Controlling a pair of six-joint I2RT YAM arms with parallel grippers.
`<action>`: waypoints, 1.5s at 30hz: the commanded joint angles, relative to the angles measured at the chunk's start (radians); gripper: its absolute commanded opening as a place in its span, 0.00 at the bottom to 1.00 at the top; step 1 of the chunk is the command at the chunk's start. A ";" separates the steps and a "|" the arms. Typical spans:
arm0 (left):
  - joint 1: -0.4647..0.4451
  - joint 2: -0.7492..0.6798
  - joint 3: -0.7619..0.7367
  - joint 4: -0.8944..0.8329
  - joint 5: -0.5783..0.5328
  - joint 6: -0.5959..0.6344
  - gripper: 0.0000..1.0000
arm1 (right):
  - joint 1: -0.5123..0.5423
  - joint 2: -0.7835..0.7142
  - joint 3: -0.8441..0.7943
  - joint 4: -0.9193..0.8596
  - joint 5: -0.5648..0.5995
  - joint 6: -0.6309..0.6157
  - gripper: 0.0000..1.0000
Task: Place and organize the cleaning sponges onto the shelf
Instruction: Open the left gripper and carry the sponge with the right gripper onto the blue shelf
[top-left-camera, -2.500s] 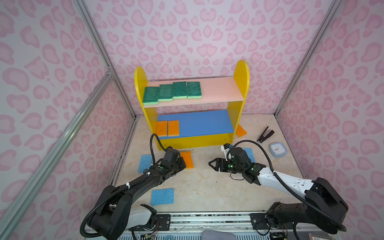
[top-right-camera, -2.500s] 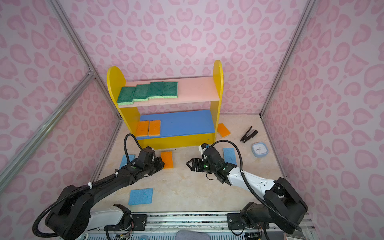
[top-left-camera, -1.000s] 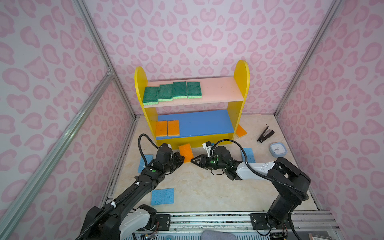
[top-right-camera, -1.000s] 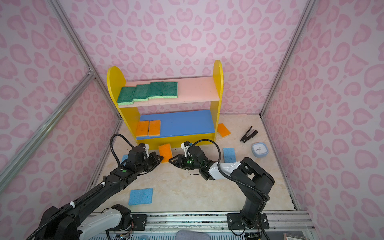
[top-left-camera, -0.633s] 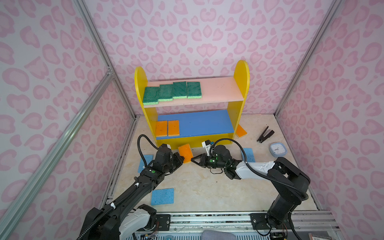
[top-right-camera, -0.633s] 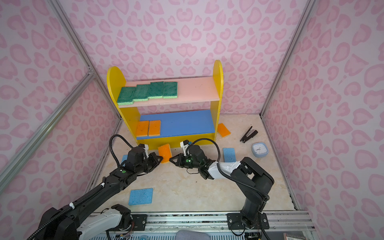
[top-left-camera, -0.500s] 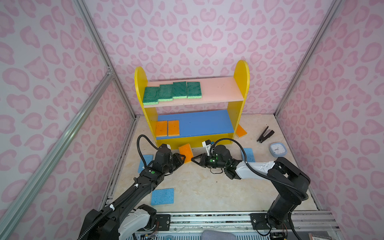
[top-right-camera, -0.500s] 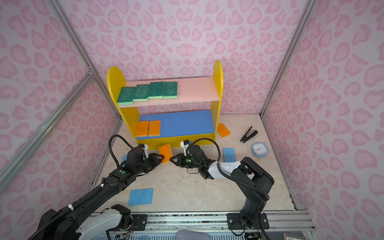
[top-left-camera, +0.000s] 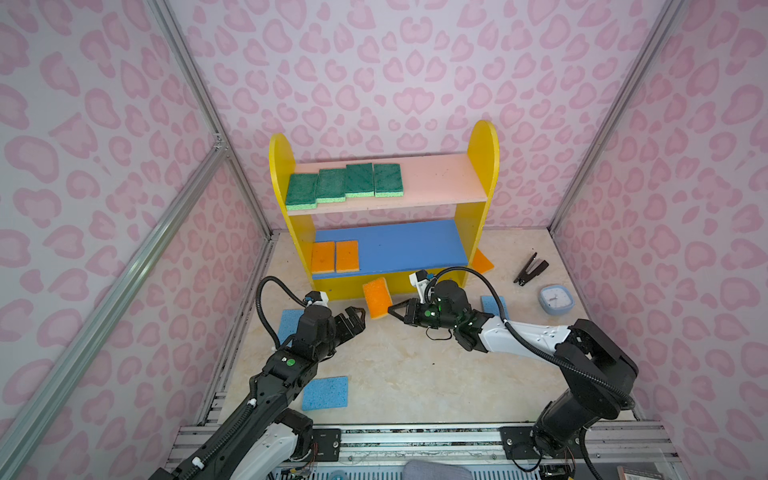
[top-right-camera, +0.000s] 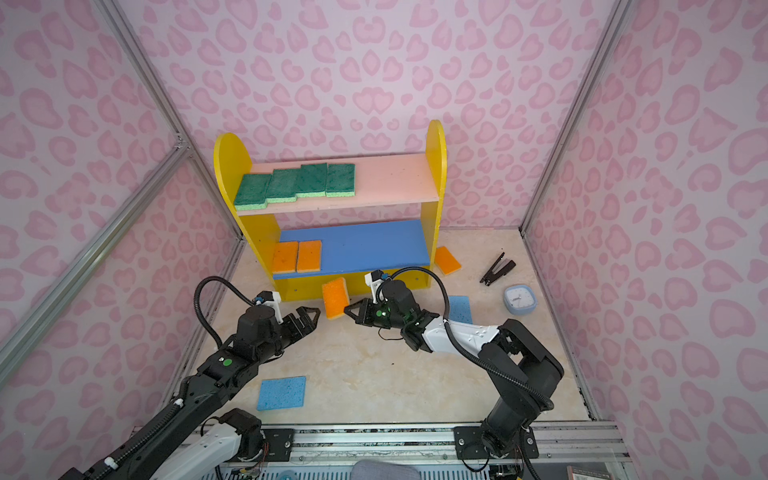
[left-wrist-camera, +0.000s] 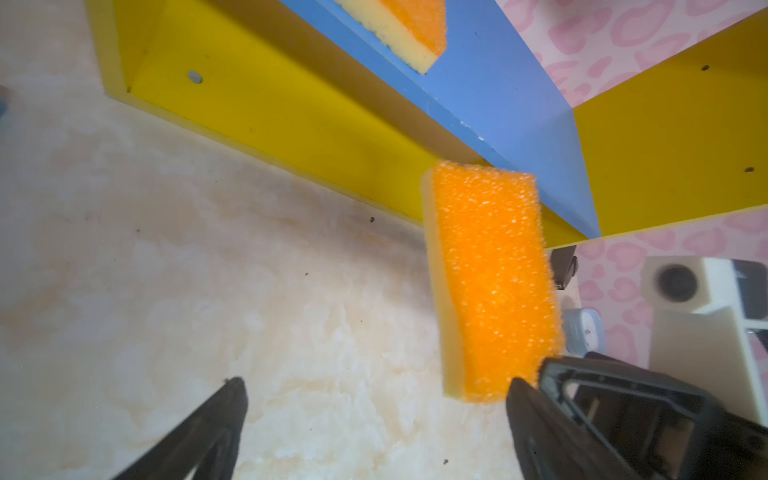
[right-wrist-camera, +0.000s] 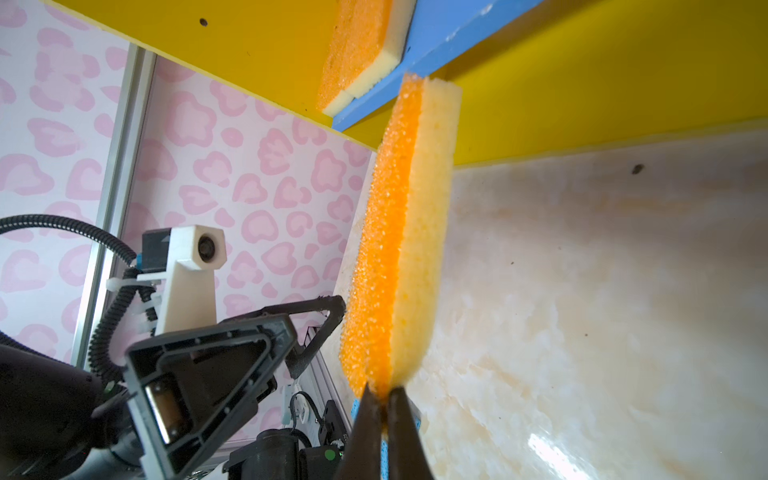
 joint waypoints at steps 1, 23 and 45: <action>0.003 -0.037 -0.028 -0.040 -0.092 0.023 0.98 | -0.028 -0.001 0.038 -0.075 -0.008 -0.054 0.00; 0.004 -0.141 -0.166 -0.005 -0.187 0.069 0.98 | -0.147 0.354 0.503 -0.157 -0.083 -0.008 0.01; 0.006 -0.208 -0.206 -0.030 -0.194 0.085 0.97 | -0.118 0.504 0.726 -0.241 -0.090 -0.009 0.15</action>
